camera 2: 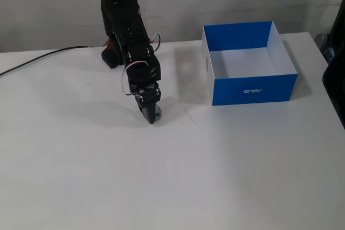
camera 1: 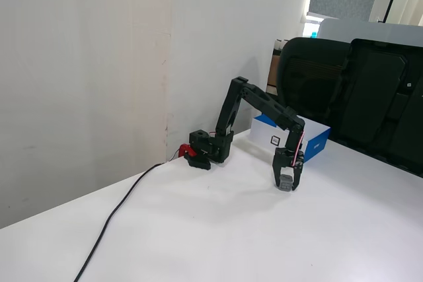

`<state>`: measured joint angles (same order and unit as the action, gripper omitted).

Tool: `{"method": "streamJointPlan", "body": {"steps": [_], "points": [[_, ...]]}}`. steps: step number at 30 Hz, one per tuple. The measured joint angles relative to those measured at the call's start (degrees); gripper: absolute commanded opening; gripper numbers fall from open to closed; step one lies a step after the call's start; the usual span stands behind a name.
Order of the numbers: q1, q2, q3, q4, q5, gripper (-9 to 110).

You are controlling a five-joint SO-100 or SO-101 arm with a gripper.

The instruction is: Grasp the gray block and put it in the box.

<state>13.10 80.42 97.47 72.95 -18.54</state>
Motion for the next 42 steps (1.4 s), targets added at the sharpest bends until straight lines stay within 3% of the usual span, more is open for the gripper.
{"method": "streamJointPlan", "body": {"steps": [18, 42], "points": [[4.6, 22.3, 0.1, 12.9, 0.0, 0], [31.9, 34.5, -0.7, 13.1, 7.0, 0]]}}
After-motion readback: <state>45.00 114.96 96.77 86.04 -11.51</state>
